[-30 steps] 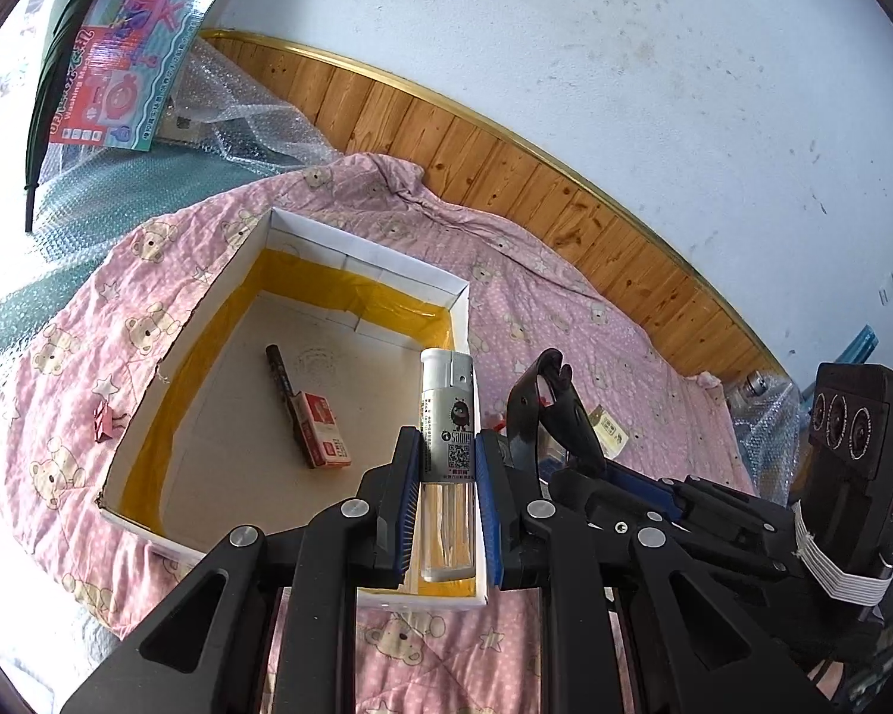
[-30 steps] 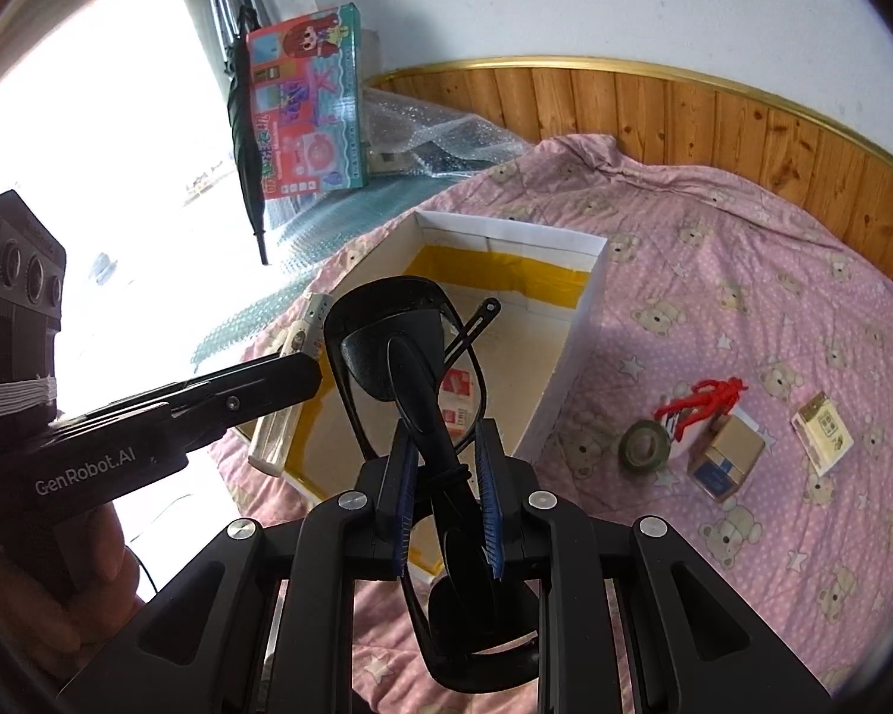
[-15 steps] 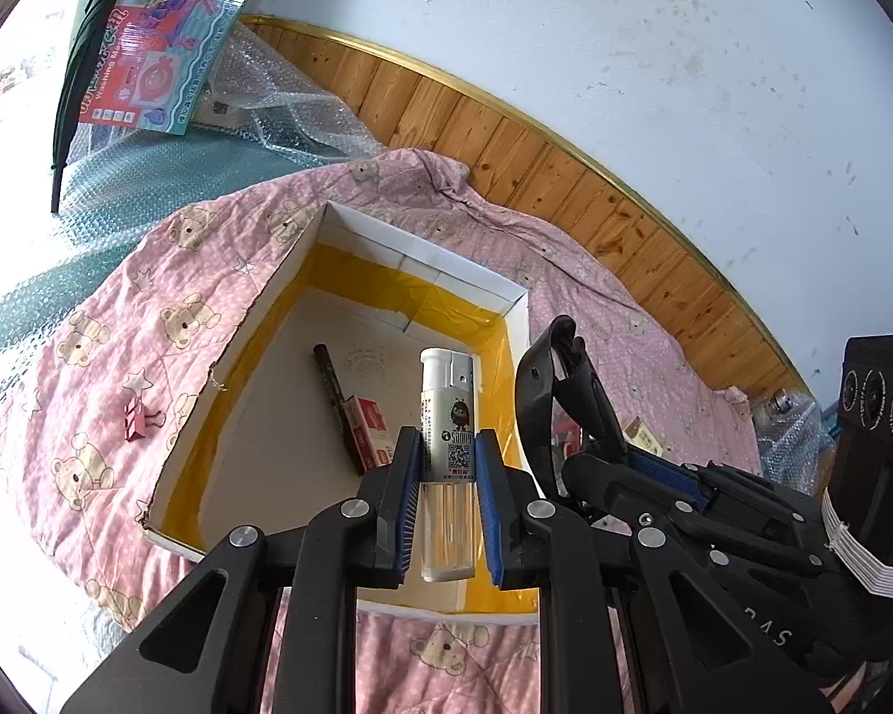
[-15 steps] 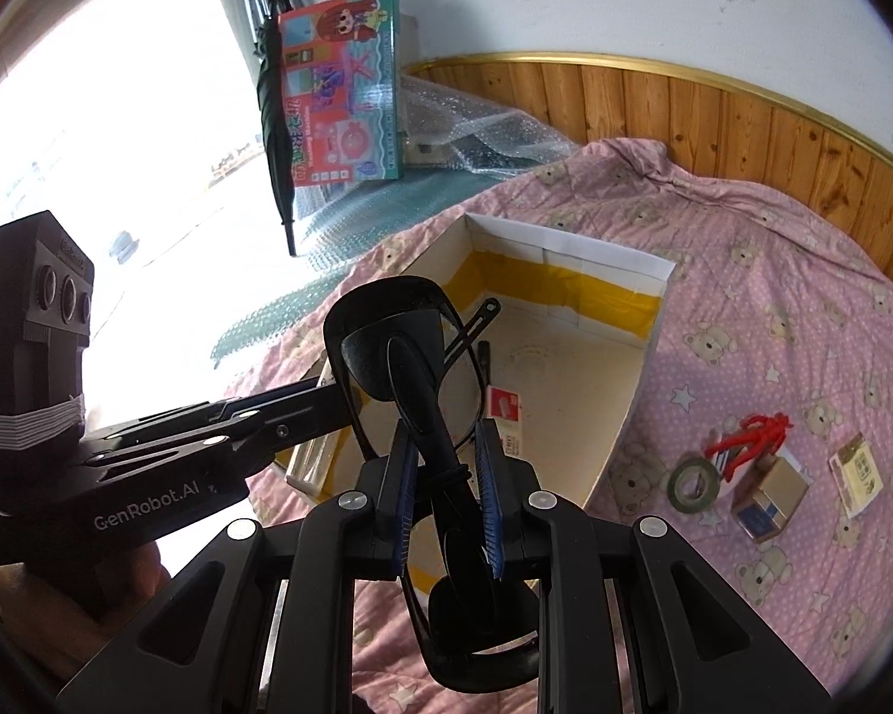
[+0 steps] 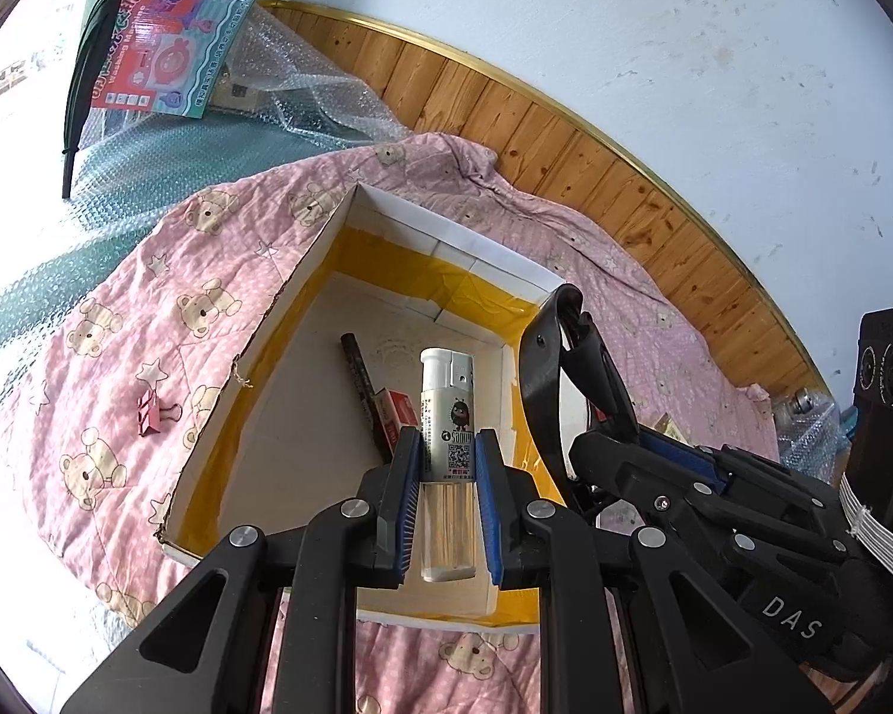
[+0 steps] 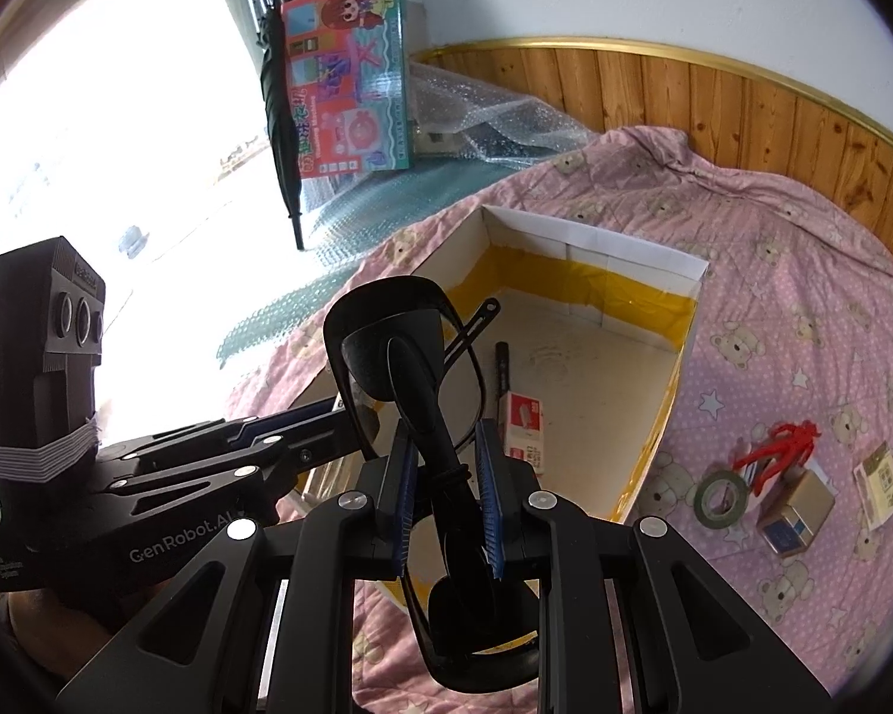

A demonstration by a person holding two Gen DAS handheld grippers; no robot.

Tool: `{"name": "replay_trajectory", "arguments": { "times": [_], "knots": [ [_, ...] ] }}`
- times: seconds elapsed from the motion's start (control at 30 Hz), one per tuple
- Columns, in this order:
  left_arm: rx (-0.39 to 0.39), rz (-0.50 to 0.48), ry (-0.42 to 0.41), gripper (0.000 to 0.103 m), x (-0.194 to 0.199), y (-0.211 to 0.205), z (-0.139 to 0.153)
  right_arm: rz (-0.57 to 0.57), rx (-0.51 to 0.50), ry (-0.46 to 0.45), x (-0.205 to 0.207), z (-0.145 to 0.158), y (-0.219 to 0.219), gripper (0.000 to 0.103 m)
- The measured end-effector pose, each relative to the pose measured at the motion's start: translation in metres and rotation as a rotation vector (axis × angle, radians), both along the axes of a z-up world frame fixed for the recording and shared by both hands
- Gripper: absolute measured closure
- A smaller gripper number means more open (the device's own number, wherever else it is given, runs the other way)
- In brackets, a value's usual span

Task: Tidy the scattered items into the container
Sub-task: 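Open the right tool to drop the glasses while the left tool drops the lighter into the box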

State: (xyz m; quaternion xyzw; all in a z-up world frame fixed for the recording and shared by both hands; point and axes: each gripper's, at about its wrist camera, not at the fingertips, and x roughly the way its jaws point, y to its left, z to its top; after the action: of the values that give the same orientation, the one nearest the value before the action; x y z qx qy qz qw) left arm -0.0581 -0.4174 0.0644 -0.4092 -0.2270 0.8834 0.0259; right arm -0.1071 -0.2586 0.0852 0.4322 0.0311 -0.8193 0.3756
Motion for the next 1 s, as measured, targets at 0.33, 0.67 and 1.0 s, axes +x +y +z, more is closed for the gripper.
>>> {"name": "replay_trajectory", "arguments": {
  "times": [0.33,0.67,1.0],
  "knots": [
    [-0.002,0.006,-0.041,0.084,-0.010,-0.003,-0.014,-0.028,-0.040,-0.077,-0.033,-0.016,-0.006,0.083],
    [-0.014,0.018,-0.074,0.084,-0.030,-0.008,-0.025,-0.068,-0.085,-0.168,-0.067,-0.034,-0.011,0.083],
    [-0.018,0.038,-0.104,0.084,-0.049,-0.017,-0.038,-0.090,-0.077,-0.200,-0.094,-0.049,-0.015,0.083]
  ]
}}
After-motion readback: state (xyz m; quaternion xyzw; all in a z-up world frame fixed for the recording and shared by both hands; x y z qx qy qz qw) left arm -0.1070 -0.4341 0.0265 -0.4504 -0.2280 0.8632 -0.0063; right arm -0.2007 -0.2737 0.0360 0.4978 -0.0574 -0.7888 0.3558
